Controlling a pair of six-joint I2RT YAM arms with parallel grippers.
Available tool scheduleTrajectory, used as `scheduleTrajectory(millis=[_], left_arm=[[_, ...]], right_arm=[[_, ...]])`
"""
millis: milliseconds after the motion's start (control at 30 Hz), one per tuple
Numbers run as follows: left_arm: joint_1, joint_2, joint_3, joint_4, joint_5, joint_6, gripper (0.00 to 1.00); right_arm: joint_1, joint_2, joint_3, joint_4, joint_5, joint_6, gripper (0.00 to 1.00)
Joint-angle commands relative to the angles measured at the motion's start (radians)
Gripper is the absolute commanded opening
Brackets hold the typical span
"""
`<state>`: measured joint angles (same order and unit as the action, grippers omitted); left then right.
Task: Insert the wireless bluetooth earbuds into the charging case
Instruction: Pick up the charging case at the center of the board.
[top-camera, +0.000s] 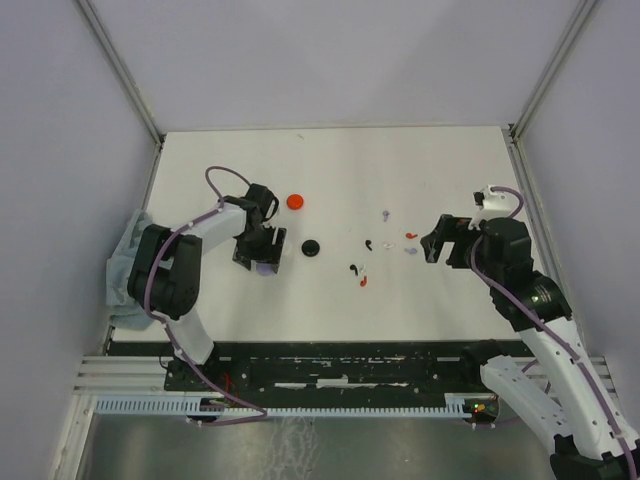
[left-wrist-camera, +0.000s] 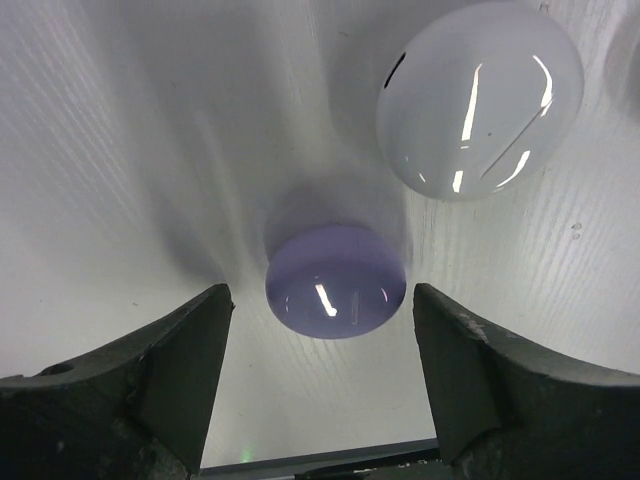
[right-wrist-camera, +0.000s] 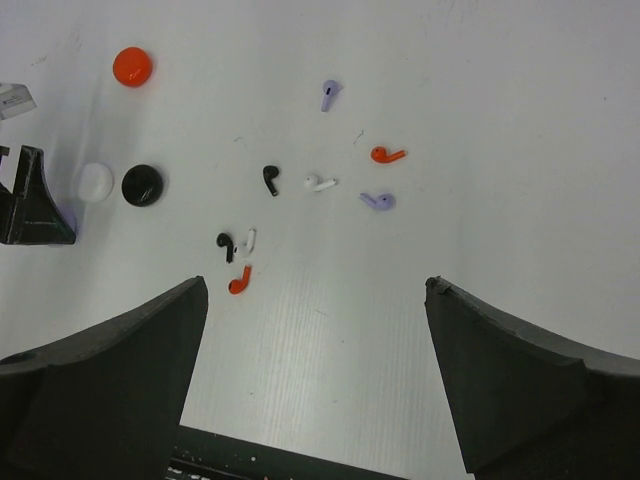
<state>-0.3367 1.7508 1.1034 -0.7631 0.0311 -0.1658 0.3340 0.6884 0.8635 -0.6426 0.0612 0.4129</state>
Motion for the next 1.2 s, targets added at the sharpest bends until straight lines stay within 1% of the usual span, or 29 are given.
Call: scheduleTrajectory(millis=[0, 133, 233, 500, 633, 800, 900, 1033, 1167], left_arm=[[-0.011, 0.032, 0.042, 0.037, -0.007, 0.032, 0.78], [-0.015, 0.046, 0.041, 0.048, -0.005, 0.020, 0.74], [-0.015, 0.037, 0.039, 0.056, -0.002, 0.001, 0.67], [-0.015, -0.082, -0.009, 0.129, 0.058, -0.120, 0.54], [-0.014, -0.179, -0.051, 0.203, 0.105, -0.244, 0.53], [-0.015, -0.317, -0.125, 0.327, 0.171, -0.436, 0.53], [-0.019, -0.385, -0.154, 0.392, 0.197, -0.551, 0.53], [-0.033, -0.473, -0.206, 0.487, 0.196, -0.703, 0.52], [-0.059, -0.538, -0.255, 0.567, 0.177, -0.838, 0.52]], right_arm=[[0.006, 0.000, -0.014, 0.052, 0.013, -0.012, 0.99], [0.006, 0.005, -0.015, 0.058, 0.000, -0.012, 0.99], [0.006, 0.006, -0.019, 0.063, -0.015, -0.011, 0.99], [0.007, 0.032, -0.029, 0.121, -0.128, 0.019, 0.99], [0.011, 0.072, -0.043, 0.204, -0.238, 0.060, 0.99], [0.069, 0.201, -0.024, 0.296, -0.313, 0.100, 0.99], [0.131, 0.259, -0.035, 0.392, -0.305, 0.124, 0.99], [0.226, 0.331, -0.030, 0.506, -0.263, 0.130, 1.00], [0.327, 0.404, -0.047, 0.677, -0.222, 0.136, 0.96]])
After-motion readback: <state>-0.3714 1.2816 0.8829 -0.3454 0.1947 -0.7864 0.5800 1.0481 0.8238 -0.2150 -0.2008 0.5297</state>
